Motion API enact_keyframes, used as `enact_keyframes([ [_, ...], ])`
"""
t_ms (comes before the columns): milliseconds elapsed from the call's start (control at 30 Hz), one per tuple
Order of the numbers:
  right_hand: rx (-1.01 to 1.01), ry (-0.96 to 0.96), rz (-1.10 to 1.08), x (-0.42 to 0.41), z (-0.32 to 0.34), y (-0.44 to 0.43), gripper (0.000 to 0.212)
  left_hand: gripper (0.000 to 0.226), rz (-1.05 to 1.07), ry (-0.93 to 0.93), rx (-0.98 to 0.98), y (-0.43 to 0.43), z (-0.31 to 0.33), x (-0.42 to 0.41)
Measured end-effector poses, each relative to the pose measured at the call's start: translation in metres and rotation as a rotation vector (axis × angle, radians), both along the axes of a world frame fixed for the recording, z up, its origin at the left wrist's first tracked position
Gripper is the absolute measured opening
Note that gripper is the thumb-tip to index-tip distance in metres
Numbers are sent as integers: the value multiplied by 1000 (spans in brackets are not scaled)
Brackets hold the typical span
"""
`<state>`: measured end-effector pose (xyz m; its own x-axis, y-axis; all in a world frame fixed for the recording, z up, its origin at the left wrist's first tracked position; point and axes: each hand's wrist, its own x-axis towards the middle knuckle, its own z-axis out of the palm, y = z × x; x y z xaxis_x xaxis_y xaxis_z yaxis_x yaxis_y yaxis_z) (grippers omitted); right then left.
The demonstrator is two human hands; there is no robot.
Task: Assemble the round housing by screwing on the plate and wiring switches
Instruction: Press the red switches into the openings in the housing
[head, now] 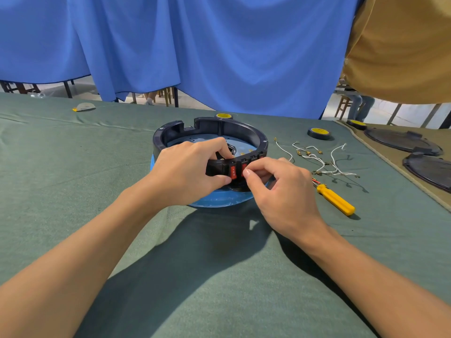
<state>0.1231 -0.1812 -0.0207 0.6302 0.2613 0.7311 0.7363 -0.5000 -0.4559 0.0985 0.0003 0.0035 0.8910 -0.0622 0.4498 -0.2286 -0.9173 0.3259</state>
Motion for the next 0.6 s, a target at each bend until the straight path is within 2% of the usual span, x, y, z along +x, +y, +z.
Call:
enact_keyframes([
  [133, -6, -7, -4, 0, -1, 0, 8, 26, 13, -15, 42, -2, 0, -1],
  [267, 8, -24, -26, 2, 0, -1, 8, 27, 12, -125, 38, -5, -6, -3],
  [367, 71, -19, -111, 14, 5, -9, 9, 29, 42, -191, -15, -10, -10, -3],
  [467, 107, 54, -249, 33, 8, -30, 10, 19, 64, -209, -20, -12, -12, -1],
  [600, -34, 171, -360, 52, 3, -53, 12, 15, 71, -232, 3, -15, -11, 1],
])
